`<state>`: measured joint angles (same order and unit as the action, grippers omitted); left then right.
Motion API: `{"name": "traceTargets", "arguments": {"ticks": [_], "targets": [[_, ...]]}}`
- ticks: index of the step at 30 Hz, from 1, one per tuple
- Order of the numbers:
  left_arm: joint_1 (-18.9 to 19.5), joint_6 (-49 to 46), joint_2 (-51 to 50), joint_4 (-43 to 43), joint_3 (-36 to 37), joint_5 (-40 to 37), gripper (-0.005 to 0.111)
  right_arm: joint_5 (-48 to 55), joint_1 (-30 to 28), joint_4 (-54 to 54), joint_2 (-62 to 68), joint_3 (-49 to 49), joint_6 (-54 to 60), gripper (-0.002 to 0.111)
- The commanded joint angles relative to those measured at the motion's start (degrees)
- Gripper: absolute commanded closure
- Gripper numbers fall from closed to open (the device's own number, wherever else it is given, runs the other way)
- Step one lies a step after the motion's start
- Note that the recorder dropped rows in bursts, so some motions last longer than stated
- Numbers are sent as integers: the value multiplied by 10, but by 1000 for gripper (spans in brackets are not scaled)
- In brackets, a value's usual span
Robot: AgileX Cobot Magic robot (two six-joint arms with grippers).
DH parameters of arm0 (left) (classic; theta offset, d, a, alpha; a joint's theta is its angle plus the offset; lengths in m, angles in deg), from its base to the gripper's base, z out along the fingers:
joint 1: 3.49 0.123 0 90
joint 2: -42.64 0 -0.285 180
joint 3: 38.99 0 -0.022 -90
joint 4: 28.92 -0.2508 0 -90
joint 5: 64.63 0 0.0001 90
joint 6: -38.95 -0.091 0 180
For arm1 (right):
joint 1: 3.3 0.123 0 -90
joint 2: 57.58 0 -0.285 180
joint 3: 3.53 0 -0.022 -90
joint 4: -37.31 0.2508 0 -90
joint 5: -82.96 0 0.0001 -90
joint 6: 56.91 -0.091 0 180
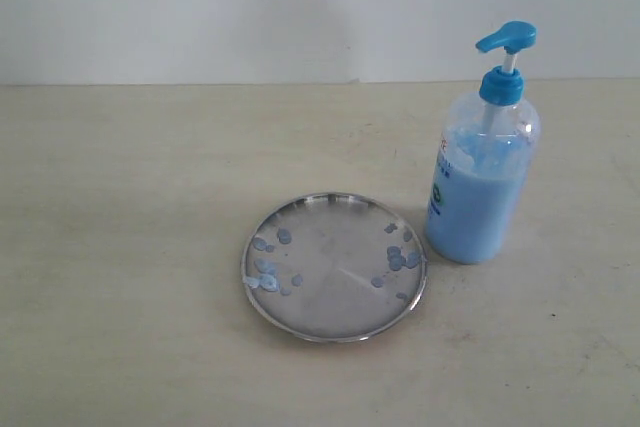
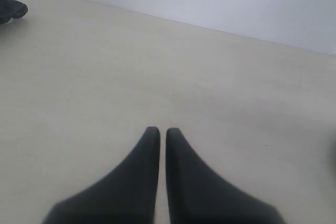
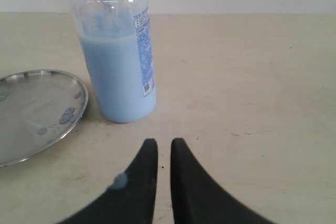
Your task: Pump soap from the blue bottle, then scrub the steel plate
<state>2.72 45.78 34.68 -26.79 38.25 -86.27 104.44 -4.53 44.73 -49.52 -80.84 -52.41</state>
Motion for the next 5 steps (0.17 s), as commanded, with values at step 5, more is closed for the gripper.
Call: {"name": "traceTargets", "arguments": {"ticks": [5], "targets": [[-2, 5, 2, -1, 0, 7, 102, -2, 1, -1, -3, 1, 3, 109]]}}
